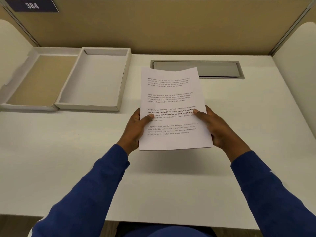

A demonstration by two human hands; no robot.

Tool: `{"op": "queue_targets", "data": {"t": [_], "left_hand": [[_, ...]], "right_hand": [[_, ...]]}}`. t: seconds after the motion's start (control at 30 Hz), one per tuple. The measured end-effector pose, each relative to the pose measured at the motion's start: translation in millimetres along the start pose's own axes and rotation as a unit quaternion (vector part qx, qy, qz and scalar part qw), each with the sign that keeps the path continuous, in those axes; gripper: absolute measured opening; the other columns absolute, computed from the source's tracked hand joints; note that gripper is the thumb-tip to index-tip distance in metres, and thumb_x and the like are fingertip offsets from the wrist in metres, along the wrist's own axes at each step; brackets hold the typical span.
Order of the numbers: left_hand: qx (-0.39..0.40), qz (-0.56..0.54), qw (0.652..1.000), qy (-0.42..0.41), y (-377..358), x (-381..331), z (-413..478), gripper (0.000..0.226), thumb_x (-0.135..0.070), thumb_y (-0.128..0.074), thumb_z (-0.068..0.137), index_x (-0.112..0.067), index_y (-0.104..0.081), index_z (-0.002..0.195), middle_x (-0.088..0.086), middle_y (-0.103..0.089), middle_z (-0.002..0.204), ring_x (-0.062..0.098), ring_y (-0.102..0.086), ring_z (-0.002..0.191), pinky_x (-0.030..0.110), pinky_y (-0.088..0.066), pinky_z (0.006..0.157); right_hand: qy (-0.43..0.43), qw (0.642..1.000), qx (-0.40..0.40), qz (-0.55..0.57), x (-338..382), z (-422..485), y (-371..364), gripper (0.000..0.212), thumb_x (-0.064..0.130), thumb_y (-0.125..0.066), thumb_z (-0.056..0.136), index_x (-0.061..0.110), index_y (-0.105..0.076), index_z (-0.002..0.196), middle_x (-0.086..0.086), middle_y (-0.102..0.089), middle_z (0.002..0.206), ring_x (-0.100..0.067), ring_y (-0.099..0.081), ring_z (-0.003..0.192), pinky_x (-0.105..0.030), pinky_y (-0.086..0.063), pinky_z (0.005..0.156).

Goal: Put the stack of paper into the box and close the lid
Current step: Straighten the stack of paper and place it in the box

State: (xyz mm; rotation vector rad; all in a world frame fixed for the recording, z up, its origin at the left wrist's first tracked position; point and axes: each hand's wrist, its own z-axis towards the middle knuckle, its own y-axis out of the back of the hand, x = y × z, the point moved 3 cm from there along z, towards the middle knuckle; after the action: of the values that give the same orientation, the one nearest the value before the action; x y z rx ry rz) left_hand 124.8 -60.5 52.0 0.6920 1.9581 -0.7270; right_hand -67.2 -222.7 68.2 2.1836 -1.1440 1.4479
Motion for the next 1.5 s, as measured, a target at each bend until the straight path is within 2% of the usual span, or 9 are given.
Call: {"op": "queue_targets", "data": {"t": [0.33, 0.63, 0.83, 0.97, 1.2, 1.27, 1.33, 1.4, 1.5], "left_hand": [[0.024, -0.003, 1.000, 0.002, 77, -28, 29, 0.033, -0.013, -0.064, 0.098, -0.016, -0.058, 0.131, 0.005, -0.075, 0.119, 0.028, -0.075, 0.101, 0.041, -0.063, 0.076], [0.048, 0.066, 0.997, -0.007, 170, -84, 72, 0.033, -0.014, -0.062, 0.099, -0.012, -0.056, 0.132, 0.007, -0.074, 0.120, 0.021, -0.076, 0.093, 0.031, -0.062, 0.067], [0.021, 0.104, 0.994, -0.008, 215, -115, 108, 0.030, -0.019, -0.064, 0.098, -0.014, -0.059, 0.128, 0.003, -0.075, 0.114, 0.018, -0.077, 0.088, 0.027, -0.061, 0.064], [-0.012, 0.112, 0.994, 0.011, 242, -131, 140, 0.028, -0.023, -0.064, 0.098, -0.011, -0.061, 0.124, 0.005, -0.076, 0.112, 0.022, -0.076, 0.089, 0.031, -0.062, 0.065], [-0.036, 0.162, 0.985, 0.055, 281, -154, 199, 0.020, -0.008, -0.061, 0.093, -0.009, -0.061, 0.113, 0.011, -0.074, 0.114, 0.030, -0.073, 0.096, 0.047, -0.062, 0.083], [-0.052, 0.178, 0.981, 0.057, 289, -157, 212, 0.015, -0.006, -0.060, 0.092, -0.010, -0.063, 0.107, 0.011, -0.073, 0.113, 0.030, -0.072, 0.094, 0.047, -0.062, 0.080], [-0.071, 0.194, 0.977, 0.055, 297, -157, 225, 0.021, -0.005, -0.059, 0.093, -0.006, -0.062, 0.114, 0.009, -0.072, 0.110, 0.026, -0.071, 0.088, 0.038, -0.061, 0.067], [-0.091, 0.213, 0.972, 0.050, 302, -155, 235, 0.015, -0.005, -0.058, 0.094, -0.009, -0.059, 0.109, 0.004, -0.069, 0.102, 0.020, -0.068, 0.081, 0.031, -0.056, 0.060], [-0.115, 0.243, 0.962, 0.044, 310, -152, 249, 0.011, -0.010, -0.059, 0.095, -0.014, -0.056, 0.105, 0.003, -0.066, 0.102, 0.021, -0.066, 0.084, 0.033, -0.058, 0.064]], "right_hand": [[0.021, 0.999, -0.032, -0.010, -2, 29, -77, 0.031, 0.023, -0.061, 0.101, 0.027, -0.059, 0.131, 0.003, -0.077, 0.117, -0.020, -0.076, 0.098, -0.033, -0.063, 0.075], [0.037, 0.997, -0.065, 0.023, -7, 72, -177, 0.036, 0.022, -0.061, 0.101, 0.022, -0.057, 0.136, 0.000, -0.075, 0.122, -0.024, -0.074, 0.107, -0.041, -0.062, 0.086], [0.044, 0.997, -0.059, 0.019, 5, 116, -224, 0.033, 0.022, -0.061, 0.101, 0.022, -0.058, 0.134, 0.001, -0.075, 0.121, -0.022, -0.074, 0.106, -0.038, -0.062, 0.084], [0.048, 0.997, -0.053, 0.011, 16, 157, -250, 0.034, 0.019, -0.061, 0.101, 0.019, -0.058, 0.134, -0.001, -0.075, 0.122, -0.023, -0.074, 0.107, -0.037, -0.062, 0.085], [0.032, 0.998, -0.045, 0.007, 24, 227, -285, 0.041, 0.021, -0.063, 0.100, 0.016, -0.053, 0.140, -0.004, -0.071, 0.128, -0.026, -0.072, 0.111, -0.040, -0.061, 0.089], [0.024, 0.999, -0.041, -0.005, 24, 245, -295, 0.041, 0.022, -0.062, 0.101, 0.016, -0.052, 0.140, -0.004, -0.070, 0.130, -0.026, -0.071, 0.112, -0.038, -0.062, 0.087], [0.010, 0.999, -0.041, -0.021, 23, 261, -305, 0.042, 0.022, -0.062, 0.101, 0.015, -0.050, 0.141, -0.004, -0.069, 0.130, -0.022, -0.071, 0.109, -0.031, -0.063, 0.079], [-0.004, 0.998, -0.041, -0.041, 22, 275, -313, 0.043, 0.023, -0.063, 0.100, 0.014, -0.049, 0.141, -0.004, -0.068, 0.131, -0.019, -0.071, 0.106, -0.027, -0.063, 0.072], [-0.014, 0.996, -0.045, -0.073, 19, 293, -320, 0.045, 0.023, -0.063, 0.100, 0.012, -0.049, 0.141, -0.005, -0.066, 0.131, -0.020, -0.070, 0.106, -0.029, -0.062, 0.075]]}}
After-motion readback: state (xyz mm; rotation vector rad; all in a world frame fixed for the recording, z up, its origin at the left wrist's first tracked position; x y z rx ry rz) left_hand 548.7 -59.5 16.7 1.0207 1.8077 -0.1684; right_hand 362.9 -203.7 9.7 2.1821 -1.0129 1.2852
